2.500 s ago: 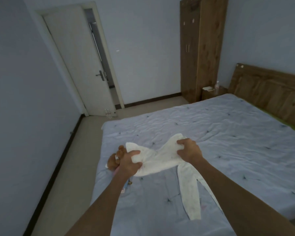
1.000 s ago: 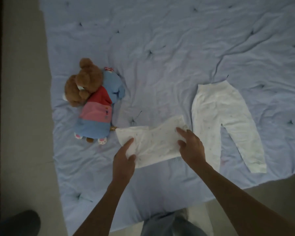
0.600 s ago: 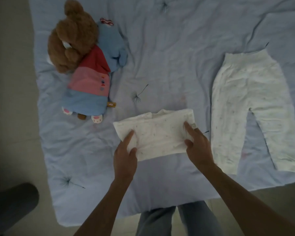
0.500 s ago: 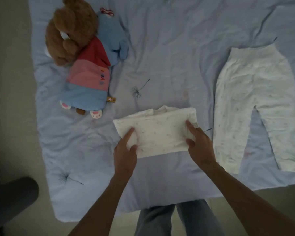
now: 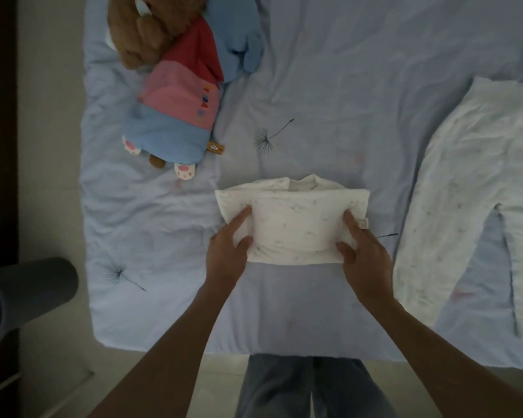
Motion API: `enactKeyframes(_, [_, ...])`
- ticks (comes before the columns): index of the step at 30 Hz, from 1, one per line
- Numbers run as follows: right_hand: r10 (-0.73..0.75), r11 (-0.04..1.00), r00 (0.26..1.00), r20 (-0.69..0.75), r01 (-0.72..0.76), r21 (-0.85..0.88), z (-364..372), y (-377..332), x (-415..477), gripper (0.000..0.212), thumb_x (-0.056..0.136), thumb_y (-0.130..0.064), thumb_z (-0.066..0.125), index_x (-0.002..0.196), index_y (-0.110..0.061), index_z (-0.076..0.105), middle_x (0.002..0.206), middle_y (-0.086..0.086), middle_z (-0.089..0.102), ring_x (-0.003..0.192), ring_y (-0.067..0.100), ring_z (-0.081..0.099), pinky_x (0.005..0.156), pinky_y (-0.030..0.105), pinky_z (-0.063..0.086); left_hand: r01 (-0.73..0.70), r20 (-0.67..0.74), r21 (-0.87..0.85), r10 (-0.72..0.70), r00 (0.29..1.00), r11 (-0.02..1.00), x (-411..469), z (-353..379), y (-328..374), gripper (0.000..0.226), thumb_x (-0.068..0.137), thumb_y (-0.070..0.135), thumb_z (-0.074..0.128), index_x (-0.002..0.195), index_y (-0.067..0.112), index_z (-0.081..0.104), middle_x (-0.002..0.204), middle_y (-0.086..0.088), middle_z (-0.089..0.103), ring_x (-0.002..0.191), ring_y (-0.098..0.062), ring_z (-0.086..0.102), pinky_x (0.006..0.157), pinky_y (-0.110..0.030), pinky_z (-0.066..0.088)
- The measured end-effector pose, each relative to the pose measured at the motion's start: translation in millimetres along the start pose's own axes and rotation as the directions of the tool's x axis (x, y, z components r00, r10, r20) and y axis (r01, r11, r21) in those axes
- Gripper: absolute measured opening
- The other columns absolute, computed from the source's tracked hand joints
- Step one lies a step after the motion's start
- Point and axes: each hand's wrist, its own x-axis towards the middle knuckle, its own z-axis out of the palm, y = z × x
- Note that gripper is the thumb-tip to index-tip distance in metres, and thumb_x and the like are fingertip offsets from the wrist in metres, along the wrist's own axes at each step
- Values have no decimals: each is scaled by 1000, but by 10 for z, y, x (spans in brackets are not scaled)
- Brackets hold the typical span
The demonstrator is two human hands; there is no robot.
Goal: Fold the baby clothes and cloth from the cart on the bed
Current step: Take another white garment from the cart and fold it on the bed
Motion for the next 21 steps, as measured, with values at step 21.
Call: enactKeyframes(21, [5, 1000, 991, -133, -5, 2, 248, 26, 22, 77, 94, -9, 74, 158, -41, 45, 124, 3, 65, 117, 27, 63, 83, 41, 55, -103, -25, -41, 102, 994, 994, 108, -41, -141, 70, 92, 14, 81, 147, 51, 59, 115, -8, 72, 76, -12, 59, 87, -32, 60])
